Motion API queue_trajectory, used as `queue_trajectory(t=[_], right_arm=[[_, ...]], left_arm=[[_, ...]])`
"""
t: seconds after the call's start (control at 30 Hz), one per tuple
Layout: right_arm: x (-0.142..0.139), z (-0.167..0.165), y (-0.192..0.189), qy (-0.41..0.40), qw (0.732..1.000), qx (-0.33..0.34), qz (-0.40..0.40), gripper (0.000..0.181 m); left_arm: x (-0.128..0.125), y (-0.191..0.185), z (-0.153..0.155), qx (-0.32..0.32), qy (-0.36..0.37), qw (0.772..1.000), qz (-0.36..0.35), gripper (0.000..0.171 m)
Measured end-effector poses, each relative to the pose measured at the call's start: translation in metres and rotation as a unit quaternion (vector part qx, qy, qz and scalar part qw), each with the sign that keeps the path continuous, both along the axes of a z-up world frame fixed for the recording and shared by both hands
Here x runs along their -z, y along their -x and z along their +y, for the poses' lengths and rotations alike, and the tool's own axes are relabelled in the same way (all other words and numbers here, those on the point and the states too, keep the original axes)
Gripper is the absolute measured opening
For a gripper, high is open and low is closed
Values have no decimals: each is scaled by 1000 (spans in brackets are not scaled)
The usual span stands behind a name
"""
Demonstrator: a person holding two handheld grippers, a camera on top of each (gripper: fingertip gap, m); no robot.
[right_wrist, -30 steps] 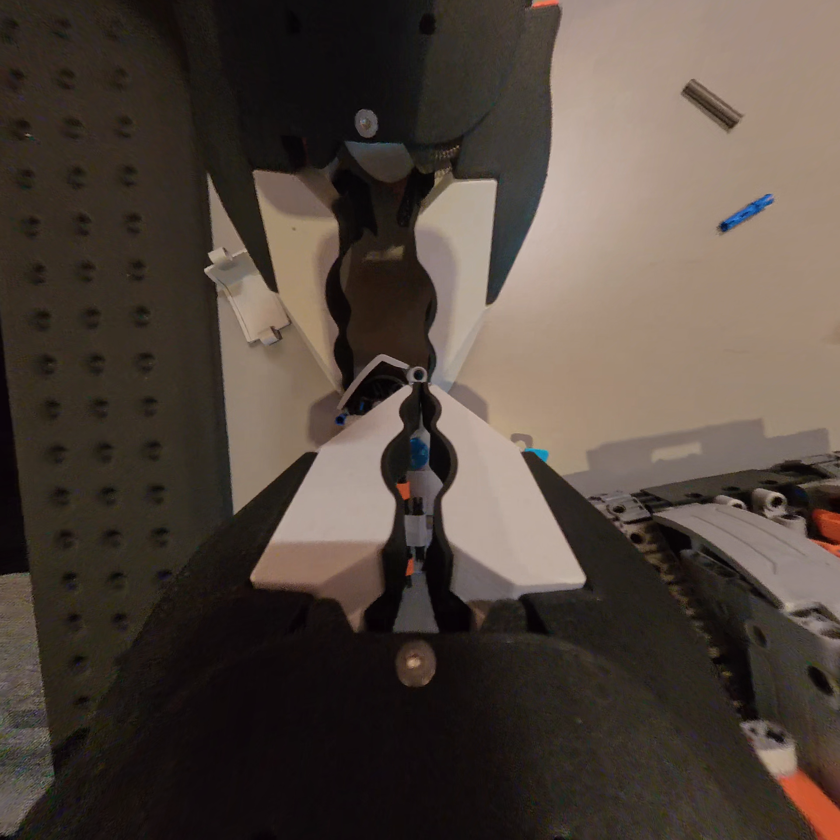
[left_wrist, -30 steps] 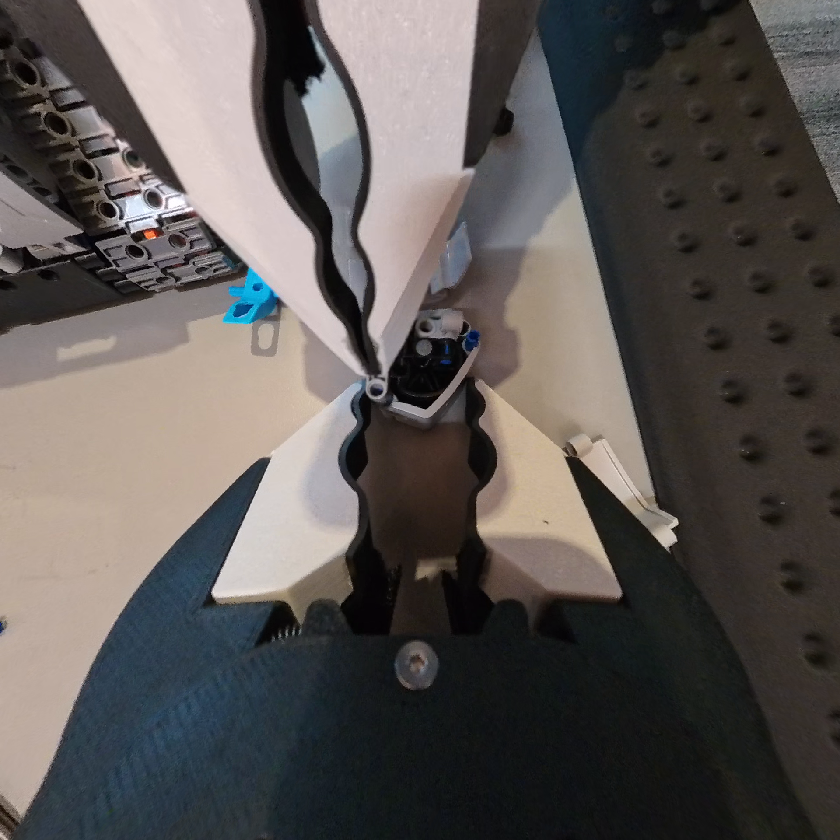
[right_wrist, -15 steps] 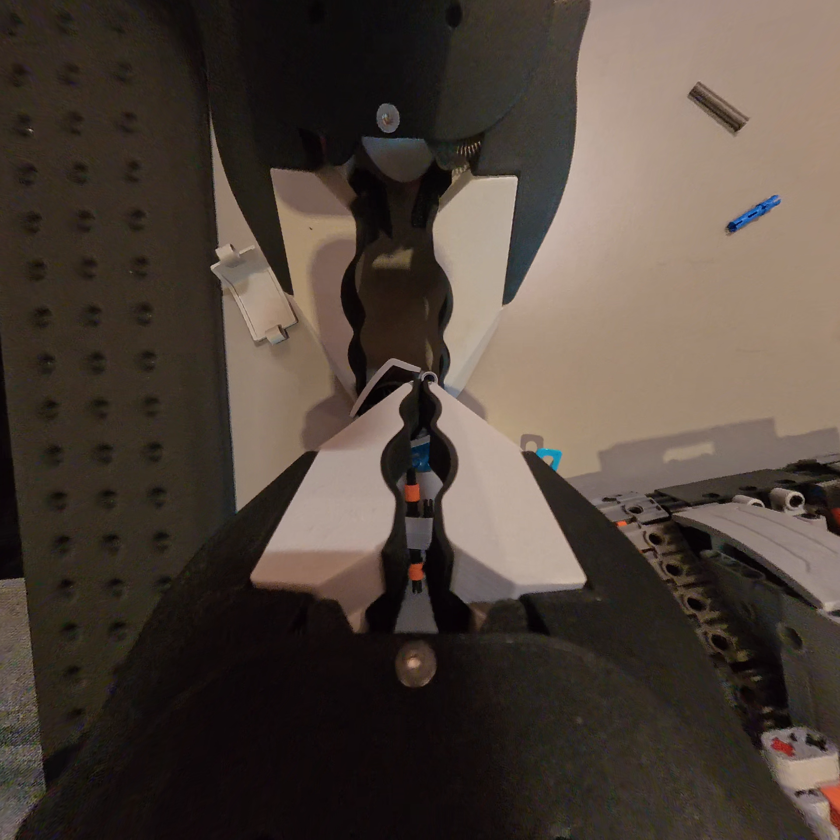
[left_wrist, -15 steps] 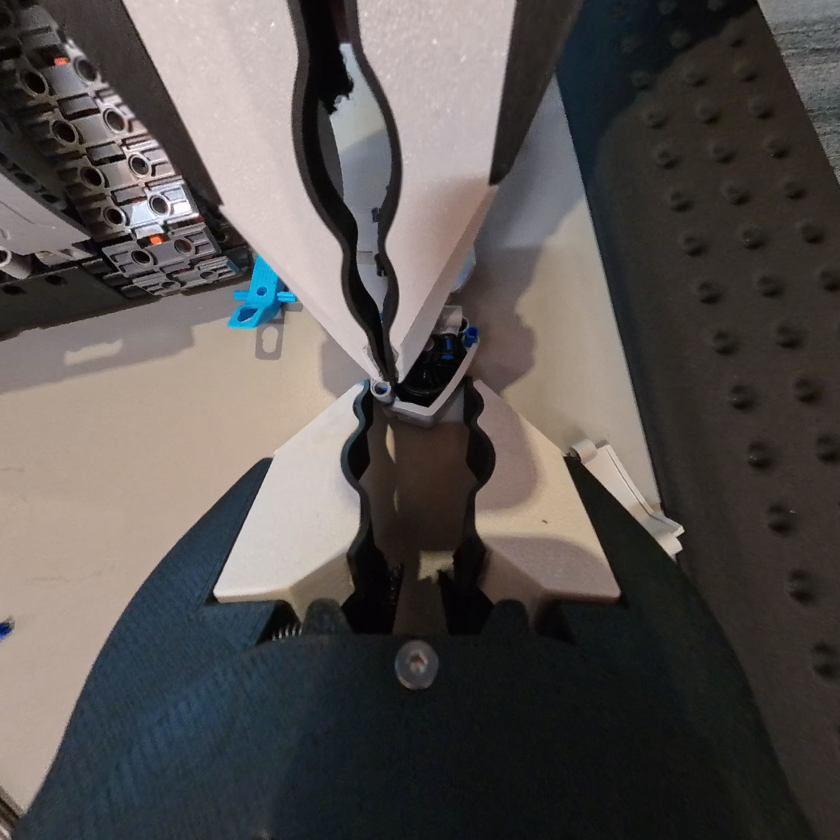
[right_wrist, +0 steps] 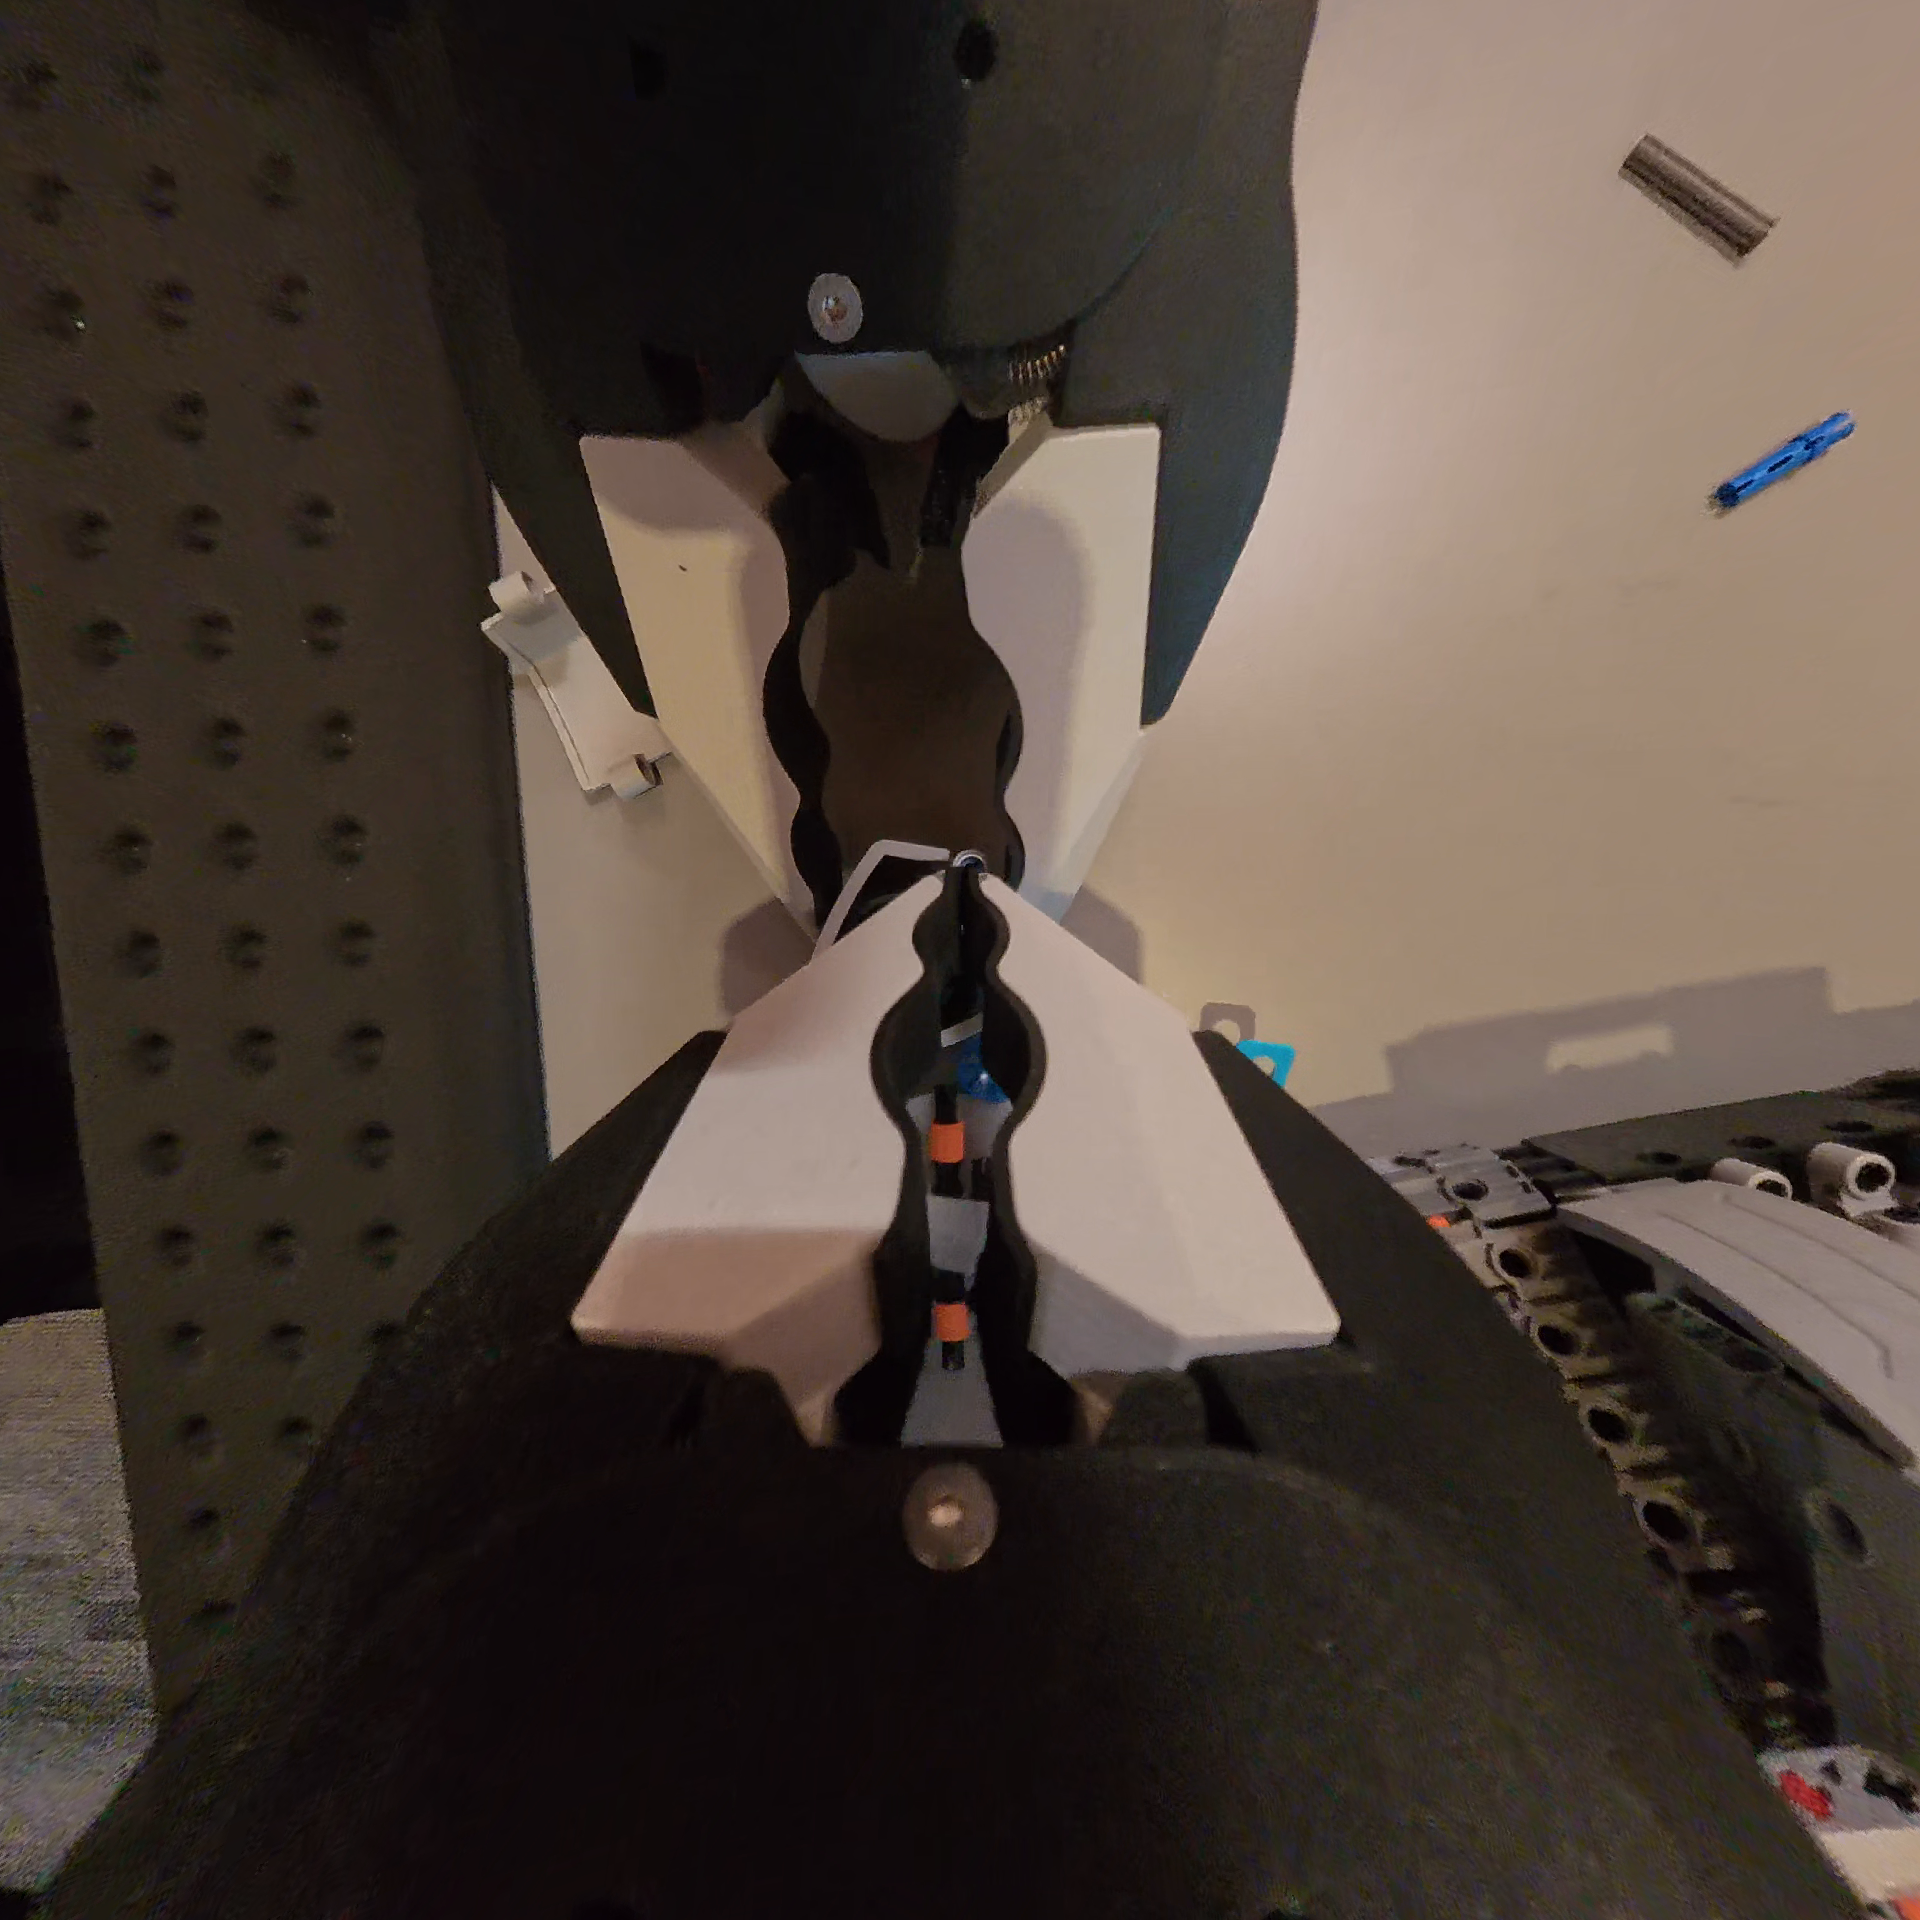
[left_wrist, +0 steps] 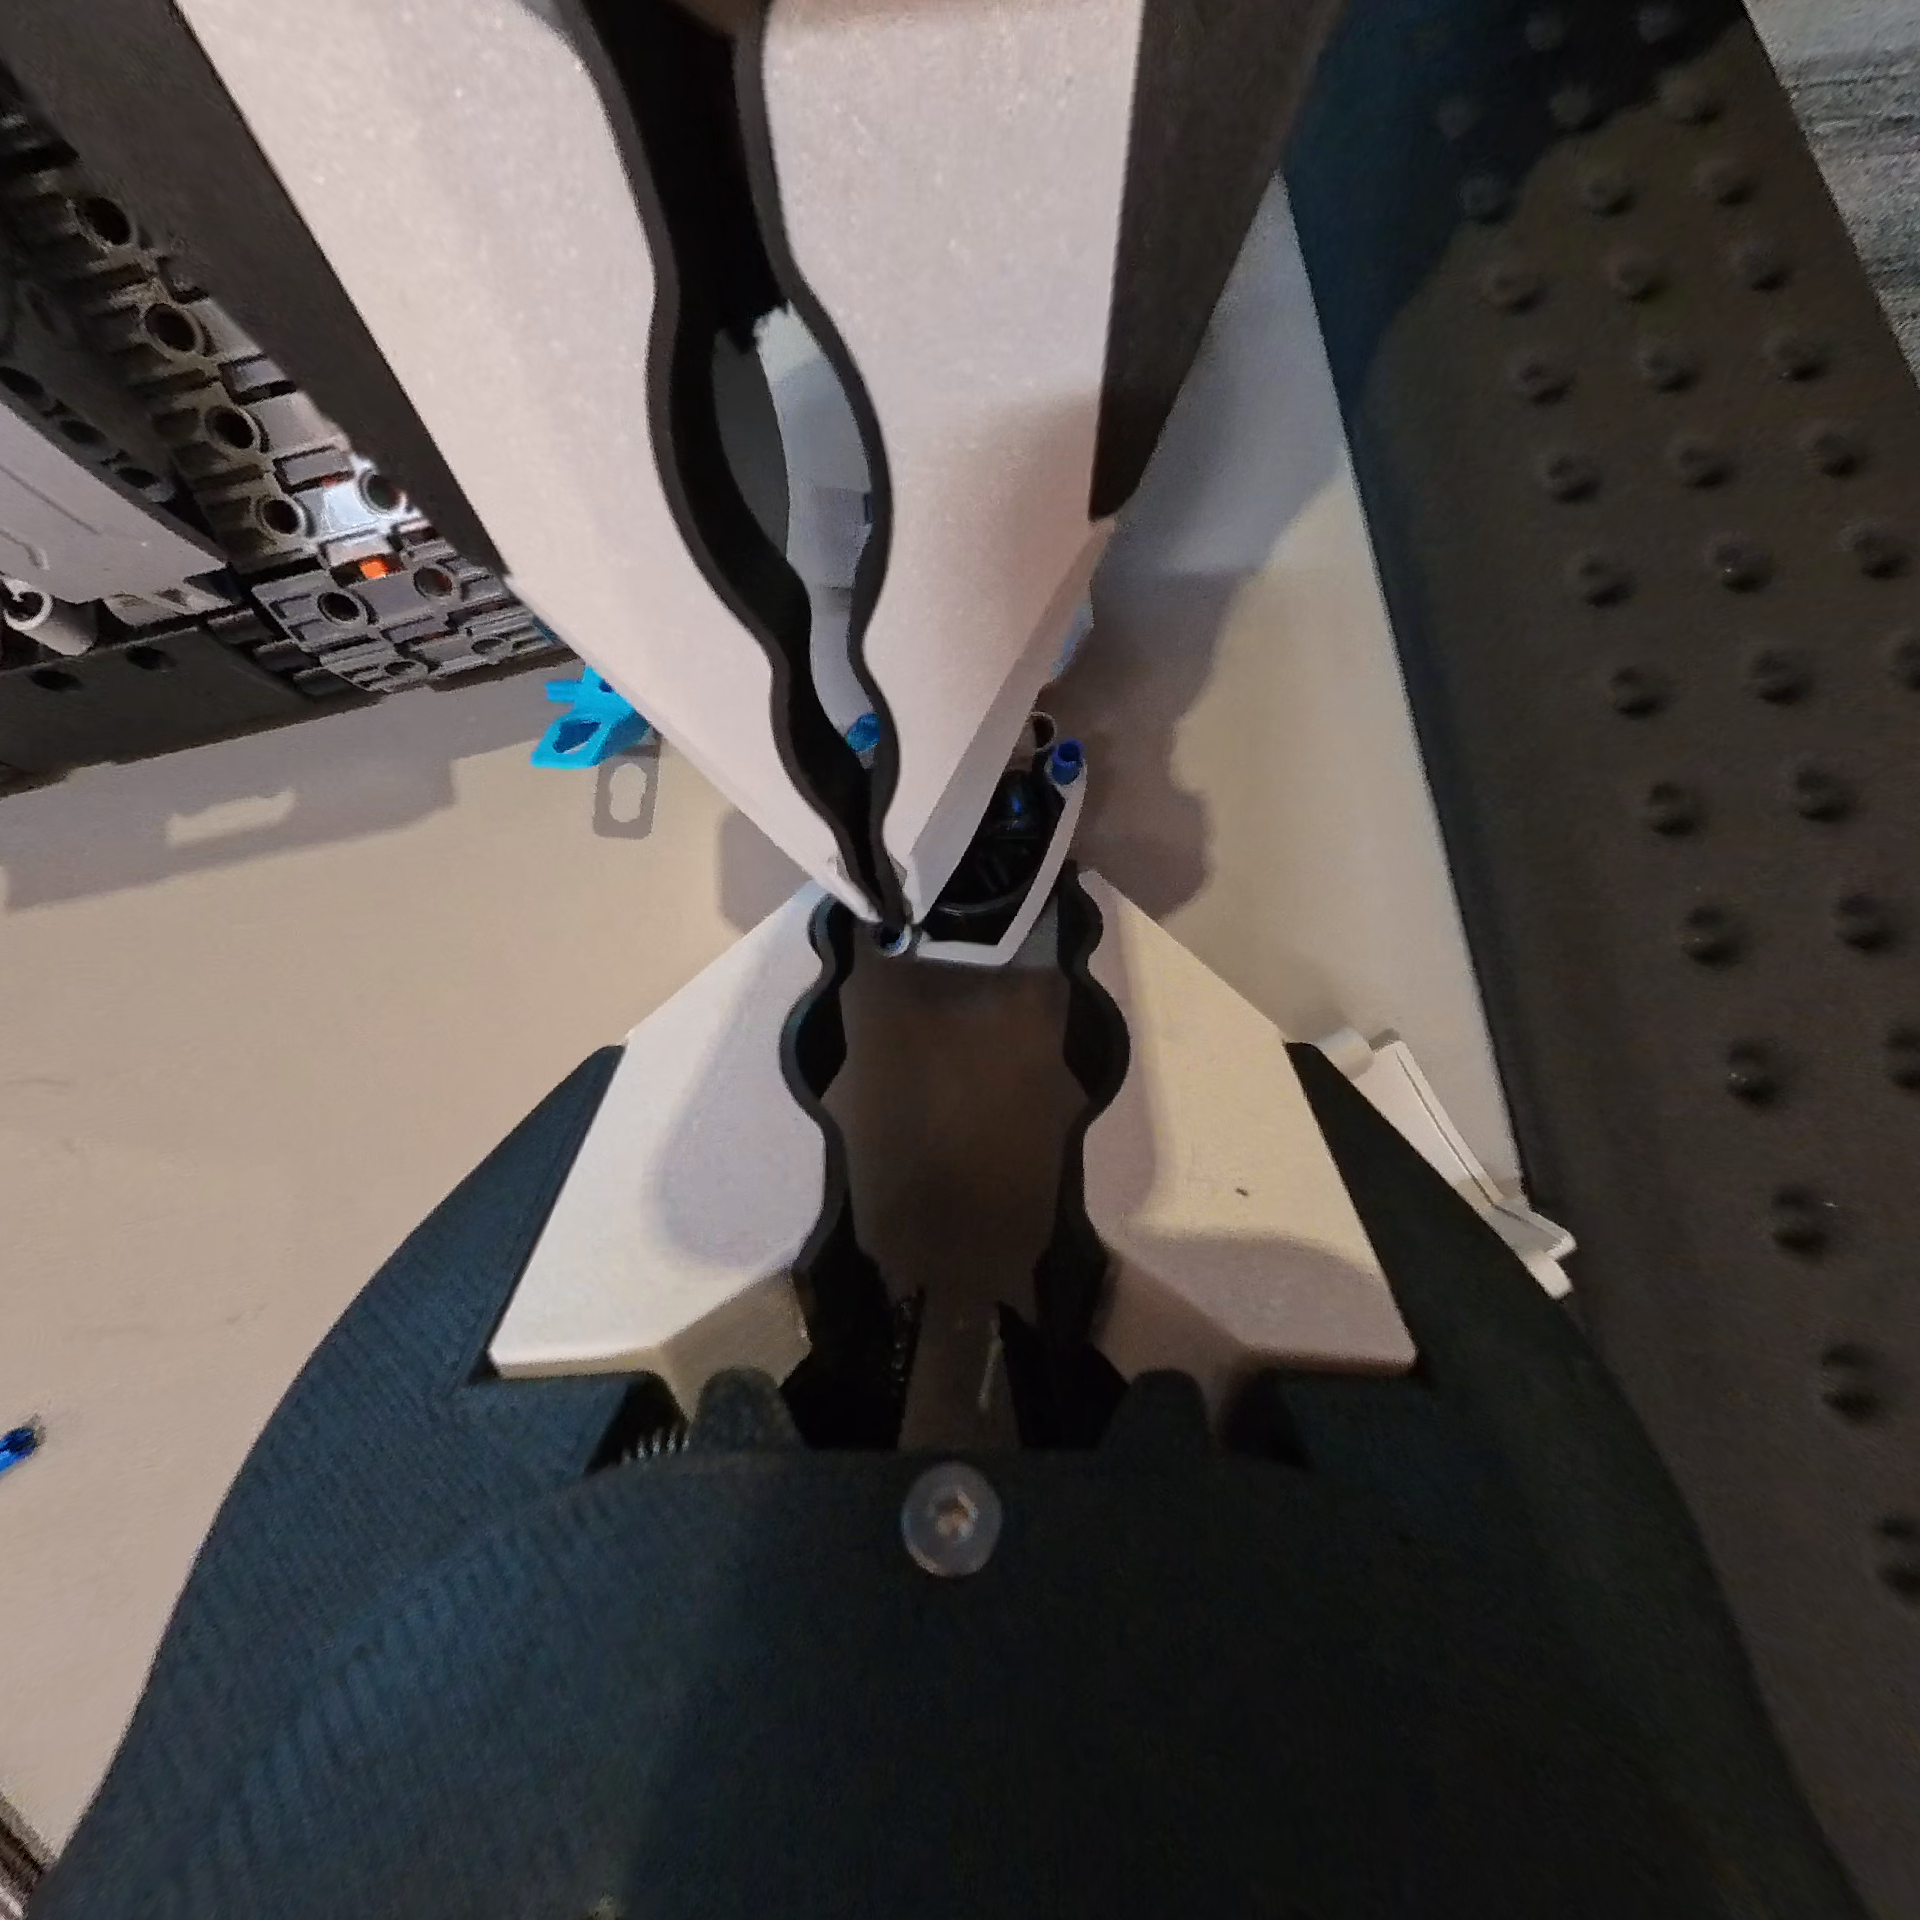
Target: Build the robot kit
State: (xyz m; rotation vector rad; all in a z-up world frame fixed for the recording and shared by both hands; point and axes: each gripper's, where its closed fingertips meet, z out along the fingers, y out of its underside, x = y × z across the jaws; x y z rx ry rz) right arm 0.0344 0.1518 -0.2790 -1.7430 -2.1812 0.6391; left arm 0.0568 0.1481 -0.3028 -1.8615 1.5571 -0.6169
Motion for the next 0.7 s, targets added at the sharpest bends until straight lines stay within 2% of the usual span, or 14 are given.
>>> queue_trajectory(t=[0.13, 0.2, 0.33, 0.43, 0.47, 0.53, 0.7], right_arm=[[-14, -3, -10, 2, 1000, 5, 30, 1], [-12, -8, -20, -2, 1000, 1, 25, 1], [-12, -11, -28, 11, 999, 17, 46, 6], [-12, -12, -31, 14, 998, 21, 62, 6], [-12, -12, -30, 11, 997, 20, 68, 6], [-11, -16, -30, 7, 998, 15, 69, 4], [-13, -18, -40, 5, 996, 23, 83, 0]], left_arm=[[0, 0, -3, 9, -3, 1000, 5, 36], [0, 0, -4, 13, -2, 1000, 6, 37], [-1, -1, -3, 10, -9, 1000, 11, 53], [-5, -9, -7, 20, -21, 1000, 7, 57], [-4, -13, -7, 22, -27, 999, 12, 57], [-1, -19, -10, 33, -28, 999, 16, 46], [0, -23, -11, 34, -16, 999, 6, 44]])
